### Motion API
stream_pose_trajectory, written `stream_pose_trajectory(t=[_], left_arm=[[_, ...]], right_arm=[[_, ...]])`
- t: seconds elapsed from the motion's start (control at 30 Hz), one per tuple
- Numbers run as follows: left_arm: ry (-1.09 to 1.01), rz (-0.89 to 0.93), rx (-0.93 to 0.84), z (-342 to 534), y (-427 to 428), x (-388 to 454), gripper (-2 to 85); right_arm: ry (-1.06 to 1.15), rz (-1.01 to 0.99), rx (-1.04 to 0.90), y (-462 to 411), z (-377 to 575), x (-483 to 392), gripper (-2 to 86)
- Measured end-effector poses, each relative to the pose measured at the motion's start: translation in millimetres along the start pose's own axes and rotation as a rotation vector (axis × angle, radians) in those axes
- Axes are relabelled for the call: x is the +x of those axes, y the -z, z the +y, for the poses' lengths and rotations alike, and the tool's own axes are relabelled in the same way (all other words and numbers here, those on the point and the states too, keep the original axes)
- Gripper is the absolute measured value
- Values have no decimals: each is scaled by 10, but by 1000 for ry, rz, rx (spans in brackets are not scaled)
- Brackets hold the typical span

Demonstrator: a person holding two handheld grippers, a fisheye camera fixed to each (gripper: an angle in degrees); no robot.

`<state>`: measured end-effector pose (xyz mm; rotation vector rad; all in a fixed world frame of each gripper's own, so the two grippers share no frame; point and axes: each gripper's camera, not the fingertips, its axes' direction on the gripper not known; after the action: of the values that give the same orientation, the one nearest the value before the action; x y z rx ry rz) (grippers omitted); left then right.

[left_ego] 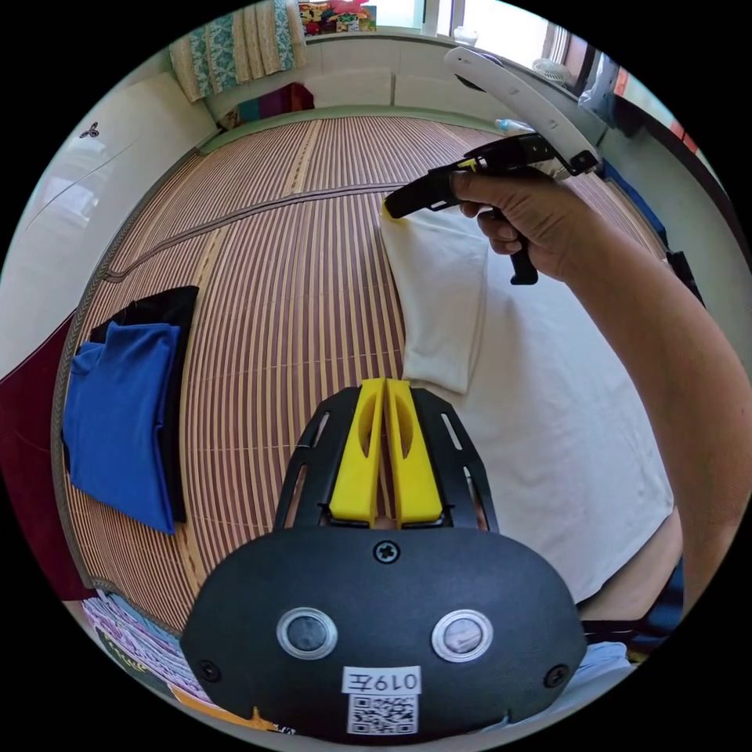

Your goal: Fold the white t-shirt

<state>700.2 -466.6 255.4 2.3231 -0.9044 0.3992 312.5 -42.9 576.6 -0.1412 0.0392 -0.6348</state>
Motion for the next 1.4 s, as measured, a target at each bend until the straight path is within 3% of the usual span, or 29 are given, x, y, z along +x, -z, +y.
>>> stream_pose_trajectory(t=[0.2, 0.37, 0.67, 0.9, 1.4], left_arm=[[-15, 48, 5, 24, -40, -200, 9], [-246, 39, 134, 154, -24, -224, 9], [-374, 39, 197, 253, -112, -209, 17], [-396, -7, 150, 250, -176, -151, 53], [-371, -23, 157, 288, -114, -49, 7]], right_arm=[[-6, -11, 73, 154, 198, -94, -10], [37, -22, 191, 453, 683, -290, -10], [28, -75, 139, 478, 1492, -461, -10], [38, -82, 133, 452, 1727, -564, -10], [19, -49, 96, 459, 2188, -615, -10]])
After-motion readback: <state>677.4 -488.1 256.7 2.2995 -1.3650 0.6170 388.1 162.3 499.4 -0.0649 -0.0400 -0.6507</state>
